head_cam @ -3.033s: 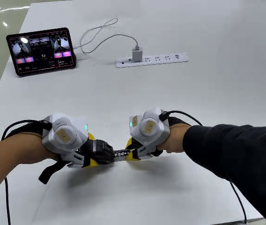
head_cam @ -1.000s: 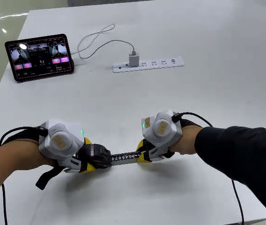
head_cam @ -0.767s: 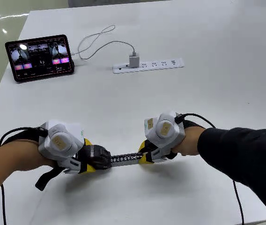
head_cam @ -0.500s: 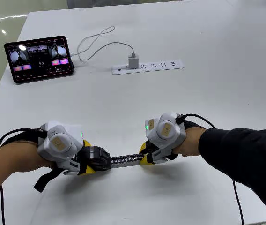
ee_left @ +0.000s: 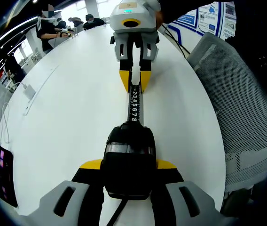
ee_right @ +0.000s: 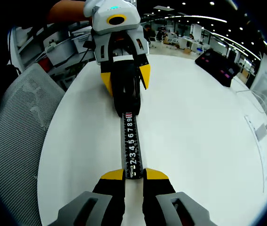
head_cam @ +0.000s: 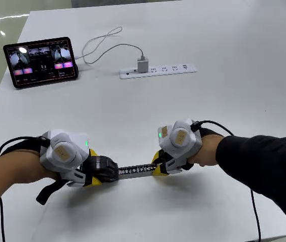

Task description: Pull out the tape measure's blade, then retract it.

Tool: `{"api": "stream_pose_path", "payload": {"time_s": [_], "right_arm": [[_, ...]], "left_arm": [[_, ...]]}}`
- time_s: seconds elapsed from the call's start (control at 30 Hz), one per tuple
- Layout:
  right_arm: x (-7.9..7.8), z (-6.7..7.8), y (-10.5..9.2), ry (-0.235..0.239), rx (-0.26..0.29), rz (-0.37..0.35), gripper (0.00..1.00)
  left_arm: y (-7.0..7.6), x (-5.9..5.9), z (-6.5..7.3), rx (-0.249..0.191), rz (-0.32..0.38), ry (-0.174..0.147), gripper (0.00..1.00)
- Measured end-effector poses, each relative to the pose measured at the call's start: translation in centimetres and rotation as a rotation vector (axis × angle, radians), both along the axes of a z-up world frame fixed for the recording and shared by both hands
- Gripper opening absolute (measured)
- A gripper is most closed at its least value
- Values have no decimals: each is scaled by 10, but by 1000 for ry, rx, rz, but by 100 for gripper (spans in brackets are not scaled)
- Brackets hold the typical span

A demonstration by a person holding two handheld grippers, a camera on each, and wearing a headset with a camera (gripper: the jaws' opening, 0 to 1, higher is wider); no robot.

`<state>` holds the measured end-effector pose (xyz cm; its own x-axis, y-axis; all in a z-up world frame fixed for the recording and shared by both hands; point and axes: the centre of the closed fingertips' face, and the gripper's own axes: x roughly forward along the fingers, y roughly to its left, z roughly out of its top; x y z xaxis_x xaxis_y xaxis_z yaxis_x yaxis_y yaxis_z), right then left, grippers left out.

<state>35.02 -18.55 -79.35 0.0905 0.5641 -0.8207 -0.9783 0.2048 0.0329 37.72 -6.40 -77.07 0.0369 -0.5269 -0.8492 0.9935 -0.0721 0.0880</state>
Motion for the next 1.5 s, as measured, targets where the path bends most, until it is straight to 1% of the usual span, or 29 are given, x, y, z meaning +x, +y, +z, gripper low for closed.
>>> {"api": "stream_pose_path", "payload": {"time_s": [0.73,0.9,1.0,1.5], "right_arm": [[0,0,-11,-5,-14,11,10],[0,-1,-14,-6,-13,8,9],[0,-1,-17,-1,-11,2,9],[-3,-1,-30,-4,-22,-2,10]], "left_arm": [[-1,0,0,3,3,-8,33],[-1,0,0,-9,9,-10,33],[-1,0,0,-7,11,-11,33],[-4,-2,0,1,3,-15,33]]}}
